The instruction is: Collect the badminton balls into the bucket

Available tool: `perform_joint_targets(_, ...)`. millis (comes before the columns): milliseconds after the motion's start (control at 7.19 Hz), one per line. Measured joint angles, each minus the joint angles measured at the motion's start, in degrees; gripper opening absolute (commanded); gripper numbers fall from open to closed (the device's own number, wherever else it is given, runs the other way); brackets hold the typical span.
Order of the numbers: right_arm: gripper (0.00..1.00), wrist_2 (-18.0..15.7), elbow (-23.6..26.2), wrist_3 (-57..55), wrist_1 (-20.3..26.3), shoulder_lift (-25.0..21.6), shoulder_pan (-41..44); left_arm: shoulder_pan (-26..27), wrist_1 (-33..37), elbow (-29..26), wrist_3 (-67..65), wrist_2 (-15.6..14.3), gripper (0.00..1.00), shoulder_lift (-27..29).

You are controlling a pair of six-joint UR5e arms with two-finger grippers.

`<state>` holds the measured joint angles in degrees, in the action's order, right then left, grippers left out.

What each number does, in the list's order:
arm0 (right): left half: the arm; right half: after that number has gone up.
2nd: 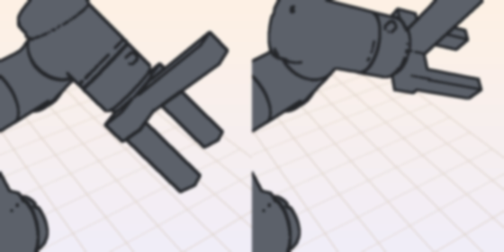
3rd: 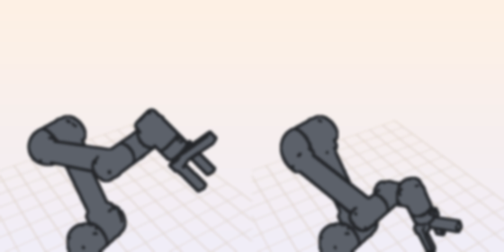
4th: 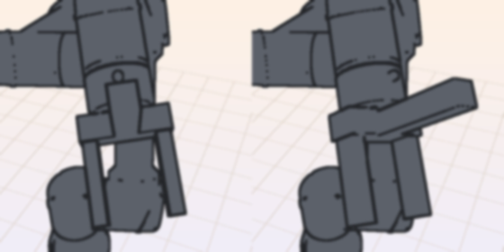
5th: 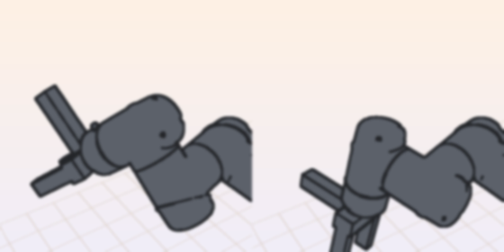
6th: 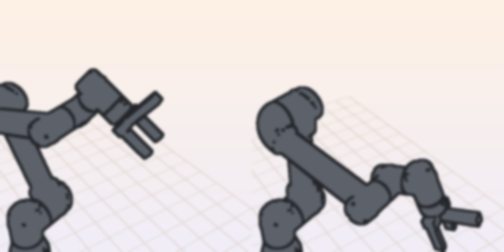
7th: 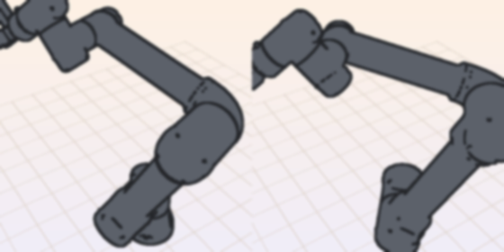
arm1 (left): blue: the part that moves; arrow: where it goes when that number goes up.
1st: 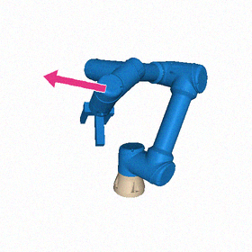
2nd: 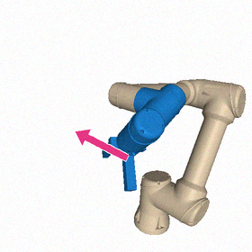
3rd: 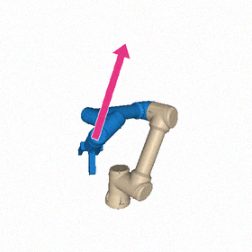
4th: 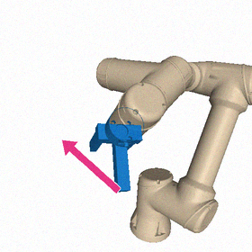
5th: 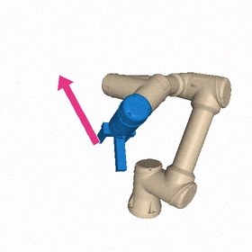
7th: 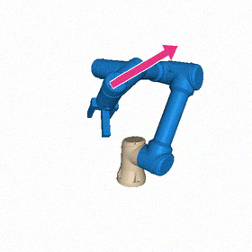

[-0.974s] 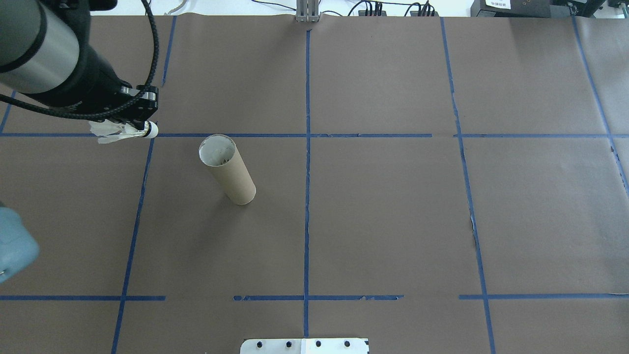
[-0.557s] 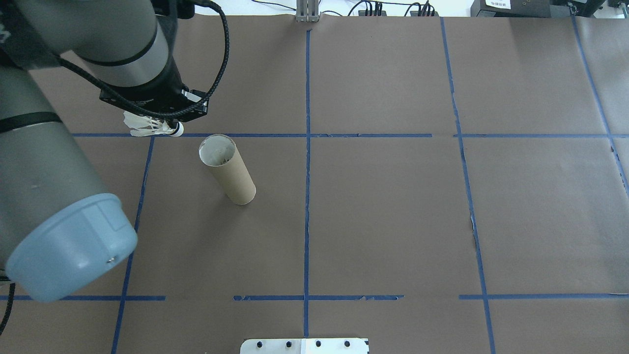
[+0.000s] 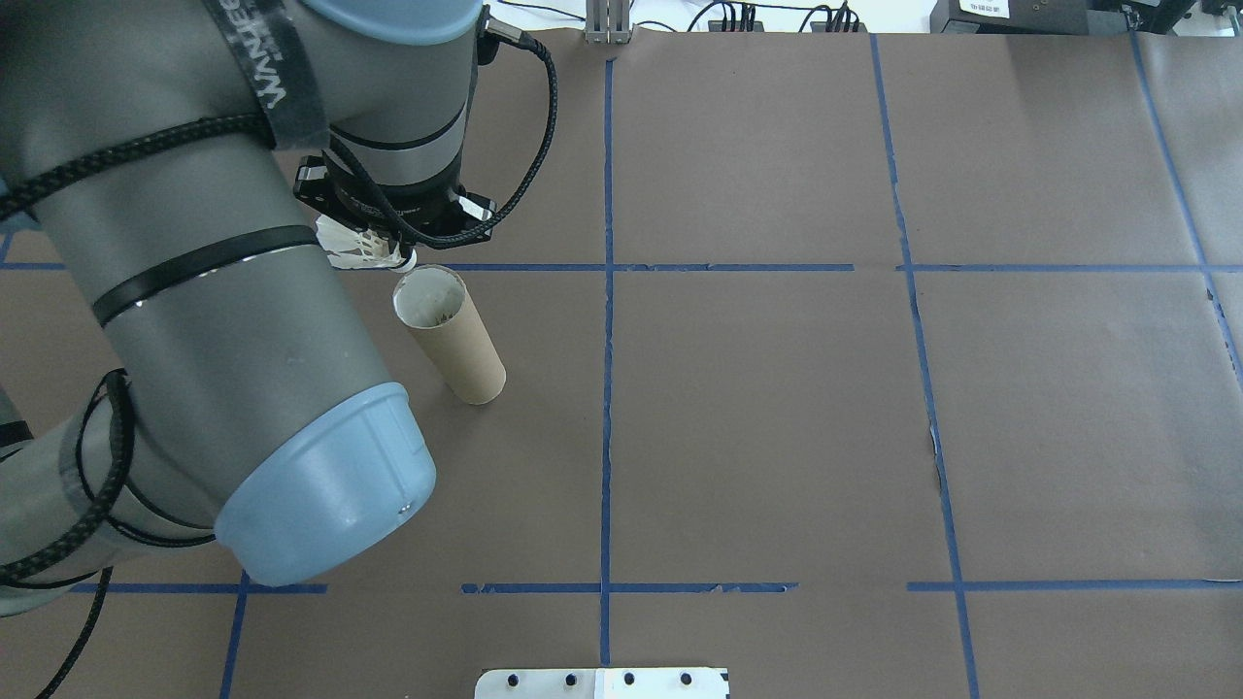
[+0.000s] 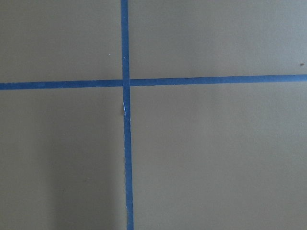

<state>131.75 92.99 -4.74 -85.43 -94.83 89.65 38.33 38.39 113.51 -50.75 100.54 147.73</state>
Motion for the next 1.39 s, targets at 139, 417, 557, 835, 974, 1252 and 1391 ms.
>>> perform_joint_targets(139, 1.00, 0.00, 0.00, 0.00, 0.00, 0.00, 0.00, -0.57, 0.34, -0.97, 0.02, -0.90, 0.00, 0.16)
perform_joint_targets(417, 1.00, -0.02, 0.00, 0.00, 0.00, 0.00, 0.00, -1.90, 1.02, -2.26, 1.19, -1.47, 0.00, -0.11)
perform_joint_targets(557, 1.00, -0.04, 0.00, 0.00, 0.00, 0.00, 0.00, -2.65, 1.62, -3.29, 2.54, -1.49, 0.00, -0.40)
perform_joint_targets(835, 1.00, -0.01, 0.00, 0.00, 0.00, 0.00, 0.00, -3.47, 3.09, -4.59, 3.53, -1.51, 0.00, -1.28)
perform_joint_targets(974, 1.00, 0.00, 0.00, 0.00, 0.00, 0.00, 0.00, -3.56, 3.28, -4.76, 3.66, -1.50, 0.97, -1.42)
perform_joint_targets(1252, 1.00, 0.00, 0.00, 0.00, 0.00, 0.00, 0.00, -3.61, 3.41, -4.74, 3.72, -1.36, 1.00, -1.61)
perform_joint_targets(1391, 1.00, 0.00, 0.00, 0.00, 0.00, 0.00, 0.00, -3.61, 3.44, -4.48, 3.72, -1.33, 1.00, -1.66)
